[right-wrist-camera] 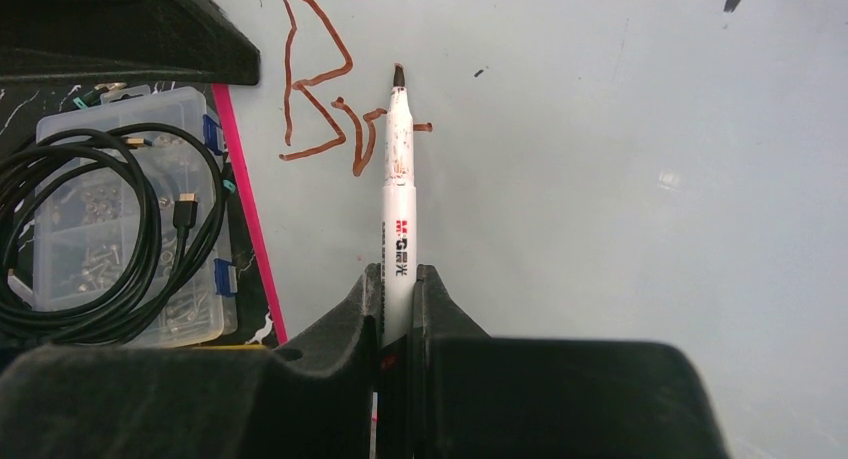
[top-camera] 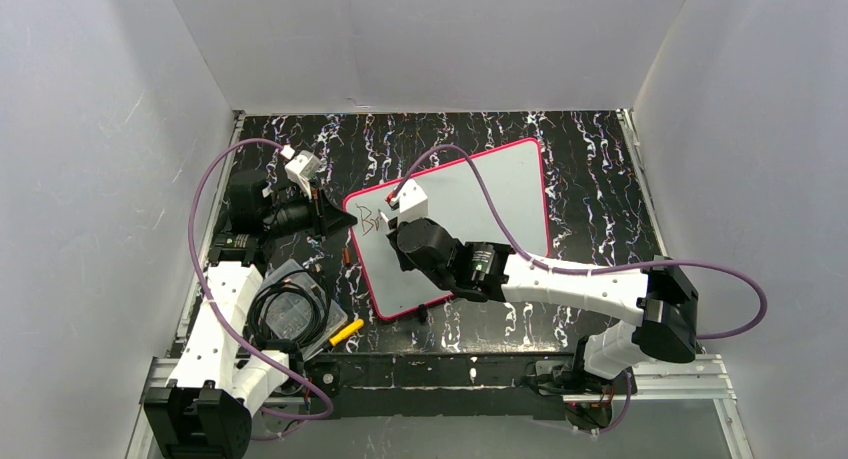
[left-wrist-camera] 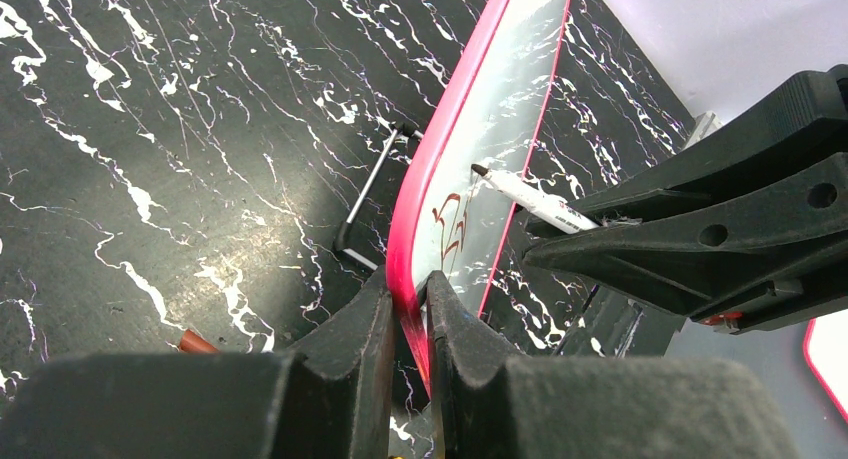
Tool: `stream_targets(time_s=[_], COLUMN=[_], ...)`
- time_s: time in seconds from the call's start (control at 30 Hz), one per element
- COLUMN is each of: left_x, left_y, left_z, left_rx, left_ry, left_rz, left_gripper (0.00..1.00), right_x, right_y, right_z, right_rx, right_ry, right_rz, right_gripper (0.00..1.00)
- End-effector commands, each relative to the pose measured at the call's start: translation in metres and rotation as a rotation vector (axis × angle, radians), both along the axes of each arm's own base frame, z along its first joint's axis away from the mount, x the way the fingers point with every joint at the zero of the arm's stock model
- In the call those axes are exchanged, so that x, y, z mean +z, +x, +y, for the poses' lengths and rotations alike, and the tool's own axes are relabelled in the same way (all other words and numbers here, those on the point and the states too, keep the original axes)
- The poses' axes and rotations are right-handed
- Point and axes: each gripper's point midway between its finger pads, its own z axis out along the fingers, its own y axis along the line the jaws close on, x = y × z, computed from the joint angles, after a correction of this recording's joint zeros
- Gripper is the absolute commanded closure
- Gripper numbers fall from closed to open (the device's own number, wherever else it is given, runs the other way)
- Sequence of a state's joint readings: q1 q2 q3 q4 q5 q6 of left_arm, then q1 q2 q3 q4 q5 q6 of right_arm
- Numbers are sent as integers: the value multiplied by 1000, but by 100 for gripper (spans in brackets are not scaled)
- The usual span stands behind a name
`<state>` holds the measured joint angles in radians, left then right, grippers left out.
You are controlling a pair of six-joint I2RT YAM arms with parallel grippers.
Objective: Write a sentence on the whiteboard
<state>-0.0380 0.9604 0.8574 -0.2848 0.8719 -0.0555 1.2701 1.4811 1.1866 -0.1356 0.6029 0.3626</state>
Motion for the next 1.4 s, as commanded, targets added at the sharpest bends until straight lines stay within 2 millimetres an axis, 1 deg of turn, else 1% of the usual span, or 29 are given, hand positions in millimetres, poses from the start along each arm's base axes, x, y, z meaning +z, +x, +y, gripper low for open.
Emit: stream_targets(time_s=[0.0, 0.13, 0.53, 0.7, 0.87, 1.1, 1.23, 1.37], left_x=[-3, -3, -3, -3, -3, -3, -3, -4], left_y=[-7, -7, -7, -7, -7, -7, -7, -6], left_z=[-2, -2, -2, -2, -2, -1, -1, 0], left_rx=[-29, -30, -30, -30, -30, -27, -24, -18], left_ry=[27, 27, 27, 27, 27, 28, 30, 34], left_rz=[-25, -24, -25, -24, -24, -26, -24, -25], left_gripper=[100, 100, 100, 100, 100, 100, 100, 100], right_x=[12, 1, -22, -28, -24, -6, 1, 8], right_y=[5, 0, -14, -18, -15, -6, -5, -6], right_z=[-2, -5, -11, -14, -18, -19, -17, -19], right_rx=[-39, -37, -22, -23, -48, -76, -69, -59], right_ry=[28, 23, 14, 9, 7, 19, 26, 48], right_rz=[-7, 23, 92, 105, 86, 35, 21, 8], right_gripper=[99, 99, 99, 99, 99, 99, 99, 99])
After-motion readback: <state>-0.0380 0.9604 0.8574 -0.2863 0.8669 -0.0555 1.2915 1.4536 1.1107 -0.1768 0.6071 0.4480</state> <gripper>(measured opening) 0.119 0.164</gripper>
